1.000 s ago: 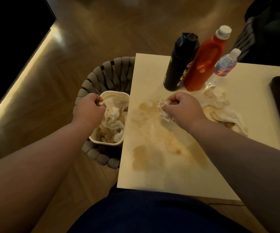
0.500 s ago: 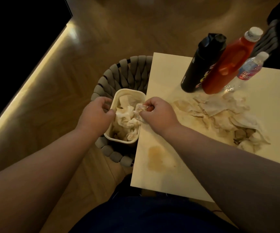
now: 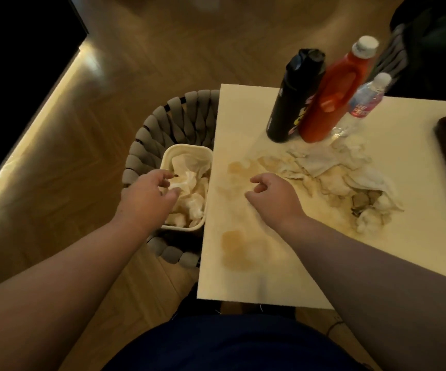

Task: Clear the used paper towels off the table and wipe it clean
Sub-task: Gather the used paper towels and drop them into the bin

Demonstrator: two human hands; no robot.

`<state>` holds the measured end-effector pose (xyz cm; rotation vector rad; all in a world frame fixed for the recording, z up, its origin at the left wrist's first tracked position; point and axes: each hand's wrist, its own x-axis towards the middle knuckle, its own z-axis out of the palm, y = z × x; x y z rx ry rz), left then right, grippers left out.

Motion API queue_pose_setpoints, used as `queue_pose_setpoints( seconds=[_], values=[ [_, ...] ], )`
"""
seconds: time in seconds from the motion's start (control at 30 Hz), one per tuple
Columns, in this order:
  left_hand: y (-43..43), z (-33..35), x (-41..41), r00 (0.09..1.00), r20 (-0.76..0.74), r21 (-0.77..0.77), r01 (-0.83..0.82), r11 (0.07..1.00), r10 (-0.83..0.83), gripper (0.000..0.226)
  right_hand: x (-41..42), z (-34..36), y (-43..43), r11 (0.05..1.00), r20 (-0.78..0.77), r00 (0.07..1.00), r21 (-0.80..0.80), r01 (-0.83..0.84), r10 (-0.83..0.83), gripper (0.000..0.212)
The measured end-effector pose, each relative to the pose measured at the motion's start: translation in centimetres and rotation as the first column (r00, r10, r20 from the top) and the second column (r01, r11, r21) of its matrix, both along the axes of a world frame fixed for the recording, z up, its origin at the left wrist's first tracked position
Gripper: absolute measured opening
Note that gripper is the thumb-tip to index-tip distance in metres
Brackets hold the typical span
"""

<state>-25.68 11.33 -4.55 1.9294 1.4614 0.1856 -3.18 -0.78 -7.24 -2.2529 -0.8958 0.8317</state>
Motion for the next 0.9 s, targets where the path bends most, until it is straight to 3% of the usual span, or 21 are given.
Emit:
queue_pose_setpoints(
  seconds=[0.17, 0.3, 0.4, 0.73, 0.9],
  values=[
    [-2.1, -0.6, 6.8, 0.993, 0.003, 0.056, 0.119, 0.991, -0.12, 0.033, 7.4, 0.7, -7.7, 0.975, 0.146, 0.968, -0.055, 0.216, -0.206, 0.039],
    [-4.4, -0.9, 13.2, 0.964, 0.028, 0.057, 0.262, 0.963, -0.264, 0.031, 12.3, 0.7, -14.2, 0.875, 0.199, 0.856, 0.01, 0.485, -0.477, 0.045],
    [-6.3, -1.3, 17.6, 0.937, 0.027, 0.041, 0.348, 0.937, -0.349, 0.033, 14.8, 0.4, -17.9, 0.807, 0.225, 0.784, 0.02, 0.59, -0.579, 0.056],
    [-13.7, -2.8, 28.2, 0.793, -0.015, 0.0, 0.609, 0.793, -0.609, 0.045, 18.4, -0.6, -20.1, 0.843, 0.122, 0.837, -0.007, 0.538, -0.534, 0.054],
    [-14.7, -3.9, 31.3, 0.762, -0.166, 0.052, 0.641, 0.766, -0.626, 0.055, 20.0, -1.1, -18.5, 0.862, 0.091, 0.858, 0.016, 0.507, -0.506, 0.058]
  ],
)
